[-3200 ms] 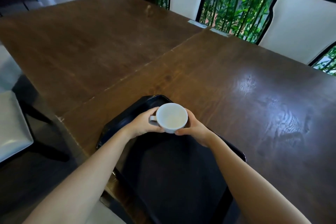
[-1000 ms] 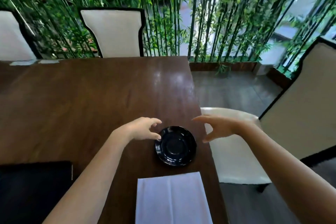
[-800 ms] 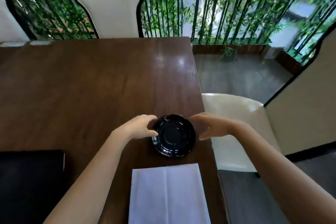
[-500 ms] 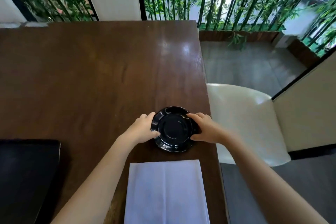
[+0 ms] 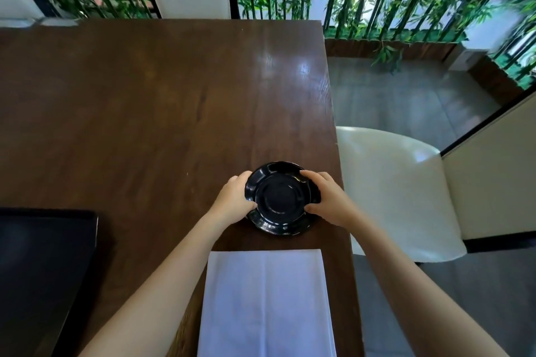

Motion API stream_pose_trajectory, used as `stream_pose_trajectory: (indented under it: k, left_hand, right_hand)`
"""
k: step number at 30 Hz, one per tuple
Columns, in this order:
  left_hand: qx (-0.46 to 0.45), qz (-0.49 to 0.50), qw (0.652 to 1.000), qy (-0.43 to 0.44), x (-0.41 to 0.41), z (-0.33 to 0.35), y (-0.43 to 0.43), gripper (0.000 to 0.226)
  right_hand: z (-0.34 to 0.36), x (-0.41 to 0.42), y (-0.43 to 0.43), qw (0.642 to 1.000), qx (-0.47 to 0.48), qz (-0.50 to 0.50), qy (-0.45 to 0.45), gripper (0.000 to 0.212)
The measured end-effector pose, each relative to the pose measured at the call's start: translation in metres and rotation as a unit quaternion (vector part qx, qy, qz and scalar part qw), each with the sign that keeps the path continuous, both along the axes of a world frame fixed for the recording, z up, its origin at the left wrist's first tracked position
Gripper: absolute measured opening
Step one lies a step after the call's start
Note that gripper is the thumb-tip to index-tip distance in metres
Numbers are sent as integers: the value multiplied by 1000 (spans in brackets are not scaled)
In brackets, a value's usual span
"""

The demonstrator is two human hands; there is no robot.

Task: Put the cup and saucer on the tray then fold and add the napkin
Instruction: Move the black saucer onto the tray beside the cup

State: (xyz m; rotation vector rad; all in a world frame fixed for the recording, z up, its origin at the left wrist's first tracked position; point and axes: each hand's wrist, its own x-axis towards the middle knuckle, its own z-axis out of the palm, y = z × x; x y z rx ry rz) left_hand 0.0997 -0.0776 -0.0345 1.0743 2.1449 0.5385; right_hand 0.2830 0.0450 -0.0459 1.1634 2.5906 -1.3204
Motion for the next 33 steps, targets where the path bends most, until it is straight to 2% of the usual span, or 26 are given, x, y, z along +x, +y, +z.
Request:
stream_pose_trajectory:
  k: [8,18,28,33]
  left_hand:
    - [60,42,997,-40,-7,17,-15,46]
    - [112,65,990,-49,-40,74,-55,66]
    - [185,128,972,-69,-100,138,-156,60]
    - [195,184,960,-78,-135,154,-226,68]
  right_hand:
    - [18,-7,-4,1000,2,-5,19,80]
    - [88,-38,-32,998,34,13,53,83]
    - [157,-114,-102,991,49,96,76,81]
    - [168,-168,-150,984,40,144,94,81]
